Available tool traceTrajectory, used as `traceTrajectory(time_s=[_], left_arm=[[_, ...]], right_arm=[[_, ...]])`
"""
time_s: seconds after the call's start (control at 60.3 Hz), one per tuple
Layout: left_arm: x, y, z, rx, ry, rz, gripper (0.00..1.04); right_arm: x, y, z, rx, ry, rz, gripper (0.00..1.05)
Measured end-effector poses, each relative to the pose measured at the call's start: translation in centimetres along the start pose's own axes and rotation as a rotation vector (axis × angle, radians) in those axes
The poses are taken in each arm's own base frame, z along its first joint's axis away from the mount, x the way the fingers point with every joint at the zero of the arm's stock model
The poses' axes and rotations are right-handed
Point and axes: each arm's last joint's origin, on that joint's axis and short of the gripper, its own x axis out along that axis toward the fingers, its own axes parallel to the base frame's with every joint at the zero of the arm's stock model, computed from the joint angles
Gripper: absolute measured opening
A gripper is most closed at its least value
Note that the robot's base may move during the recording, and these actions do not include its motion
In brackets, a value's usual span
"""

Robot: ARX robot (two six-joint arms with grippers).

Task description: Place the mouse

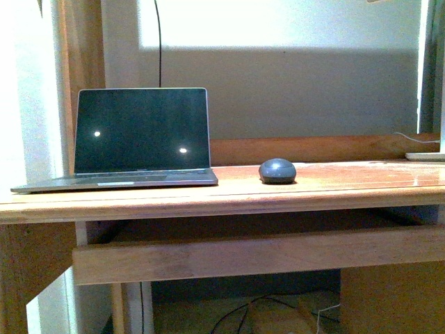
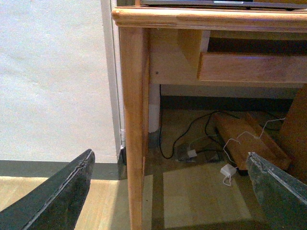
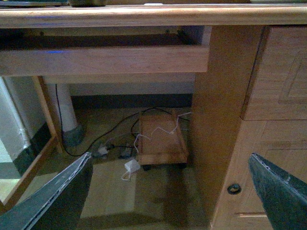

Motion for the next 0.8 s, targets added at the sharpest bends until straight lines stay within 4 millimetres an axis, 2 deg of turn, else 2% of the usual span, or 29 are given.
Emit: traceTrajectory(time_s=[0.796], left_arm=[[0.0,0.0,0.0,0.0,0.0,0.0,0.97]], right_arm=[[0.0,0.0,0.0,0.0,0.0,0.0,0.97]])
